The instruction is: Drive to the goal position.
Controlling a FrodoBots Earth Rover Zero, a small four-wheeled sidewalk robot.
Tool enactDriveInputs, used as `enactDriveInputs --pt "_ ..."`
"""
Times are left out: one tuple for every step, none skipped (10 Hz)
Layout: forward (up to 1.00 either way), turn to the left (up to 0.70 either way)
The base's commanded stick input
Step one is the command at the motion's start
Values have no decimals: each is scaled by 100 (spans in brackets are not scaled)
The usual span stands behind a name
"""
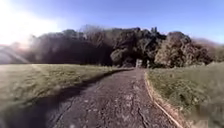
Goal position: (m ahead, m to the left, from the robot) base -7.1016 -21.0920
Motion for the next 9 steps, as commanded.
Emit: enactDriveInputs --pt "85 -25" --pt "85 -31" --pt "85 -34" --pt "85 -34" --pt "85 -34" --pt "85 -34" --pt "85 -34" --pt "85 -34" --pt "85 -33"
